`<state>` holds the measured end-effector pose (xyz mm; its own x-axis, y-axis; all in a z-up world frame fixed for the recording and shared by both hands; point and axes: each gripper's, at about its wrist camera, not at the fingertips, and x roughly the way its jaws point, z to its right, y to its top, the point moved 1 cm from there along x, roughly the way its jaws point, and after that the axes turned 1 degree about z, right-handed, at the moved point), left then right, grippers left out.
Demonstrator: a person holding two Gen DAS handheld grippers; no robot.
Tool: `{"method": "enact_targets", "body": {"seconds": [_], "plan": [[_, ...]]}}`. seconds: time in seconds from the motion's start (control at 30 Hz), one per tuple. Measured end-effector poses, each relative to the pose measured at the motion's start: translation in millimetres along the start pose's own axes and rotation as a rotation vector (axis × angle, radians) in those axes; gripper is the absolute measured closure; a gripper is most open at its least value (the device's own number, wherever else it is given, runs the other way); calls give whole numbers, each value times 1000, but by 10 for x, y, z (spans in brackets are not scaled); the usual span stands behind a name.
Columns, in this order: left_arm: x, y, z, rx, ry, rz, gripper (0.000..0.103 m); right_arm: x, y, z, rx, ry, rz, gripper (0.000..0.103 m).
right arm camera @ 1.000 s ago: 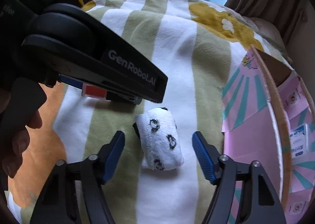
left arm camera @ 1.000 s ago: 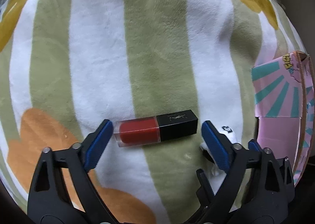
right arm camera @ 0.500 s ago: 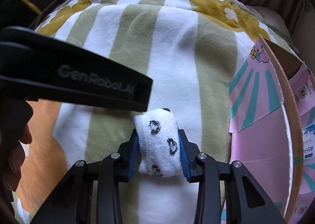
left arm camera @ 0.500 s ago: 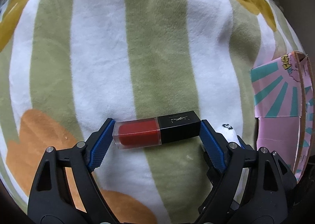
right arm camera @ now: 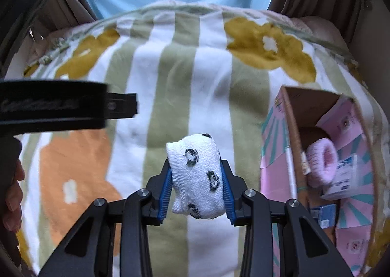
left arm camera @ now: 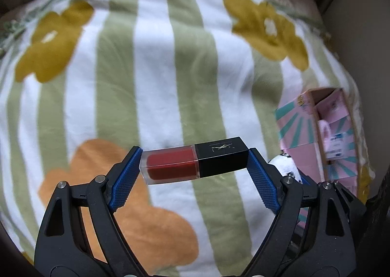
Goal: Organize objects
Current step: 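Carry lipstick and panda item into the cardboard box and open both tools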
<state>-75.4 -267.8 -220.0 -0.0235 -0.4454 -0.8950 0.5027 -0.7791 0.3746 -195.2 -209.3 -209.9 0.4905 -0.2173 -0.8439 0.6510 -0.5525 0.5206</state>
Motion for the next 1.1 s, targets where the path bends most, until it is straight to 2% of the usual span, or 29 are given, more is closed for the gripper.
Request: {"method": "enact_targets", "body": {"seconds": [0.33, 0.6, 0.77, 0.9, 1.1], "plan": [[-1244, -305, -173, -5, 62, 135, 19, -994, 183, -68, 6, 42, 55, 69], [-2038, -843, -268, -57, 110, 196, 19, -1651, 83, -183, -3, 100, 83, 69], [-2313, -1213, -280, -77, 156, 214, 19, -1939, -197, -298, -34, 119, 86, 69], [-2469, -1528, -302, -99, 162, 220, 19, -2056, -413, -337, -50, 122, 88, 69], [-2610, -1724, -281, -112, 158, 240, 19, -2218, -472, -359, -65, 124, 114, 69]]}}
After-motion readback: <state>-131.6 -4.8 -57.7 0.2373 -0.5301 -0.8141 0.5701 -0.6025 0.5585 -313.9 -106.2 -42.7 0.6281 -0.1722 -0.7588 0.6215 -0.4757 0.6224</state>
